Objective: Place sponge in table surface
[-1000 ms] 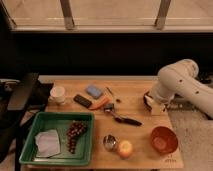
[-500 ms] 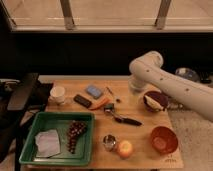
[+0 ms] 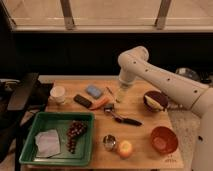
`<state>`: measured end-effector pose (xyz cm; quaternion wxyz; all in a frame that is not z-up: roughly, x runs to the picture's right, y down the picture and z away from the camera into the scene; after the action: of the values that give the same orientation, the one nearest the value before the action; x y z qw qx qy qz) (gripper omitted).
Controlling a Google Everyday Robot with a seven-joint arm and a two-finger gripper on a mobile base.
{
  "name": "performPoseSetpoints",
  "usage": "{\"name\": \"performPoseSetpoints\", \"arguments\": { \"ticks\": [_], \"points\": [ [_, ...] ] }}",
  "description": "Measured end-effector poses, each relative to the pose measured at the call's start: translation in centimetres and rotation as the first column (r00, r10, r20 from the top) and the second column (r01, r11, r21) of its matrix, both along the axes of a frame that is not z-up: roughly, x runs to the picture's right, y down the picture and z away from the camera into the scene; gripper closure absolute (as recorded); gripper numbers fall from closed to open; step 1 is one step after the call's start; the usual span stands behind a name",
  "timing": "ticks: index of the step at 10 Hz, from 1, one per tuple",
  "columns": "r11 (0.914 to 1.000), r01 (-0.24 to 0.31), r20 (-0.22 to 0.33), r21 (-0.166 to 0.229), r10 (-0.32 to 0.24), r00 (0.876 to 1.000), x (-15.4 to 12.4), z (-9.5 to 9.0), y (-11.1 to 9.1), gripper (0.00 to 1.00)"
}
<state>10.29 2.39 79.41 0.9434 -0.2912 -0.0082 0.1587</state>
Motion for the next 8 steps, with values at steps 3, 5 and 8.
{"name": "performPoseSetpoints", "arguments": {
  "ticks": [3, 5, 8],
  "points": [
    [0.9992, -0.038, 0.029, -0.01, 0.039, 0.999, -0.4, 0.5, -0.1, 0.35],
    [0.9953, -0.095, 0.085, -0.018, 0.096, 0.992, -2.2, 1.6, 0.1, 0.35],
    [0.9899, -0.139, 0.127, -0.027, 0.142, 0.982, -7.0, 4.0, 0.2, 0.35]
  ]
}}
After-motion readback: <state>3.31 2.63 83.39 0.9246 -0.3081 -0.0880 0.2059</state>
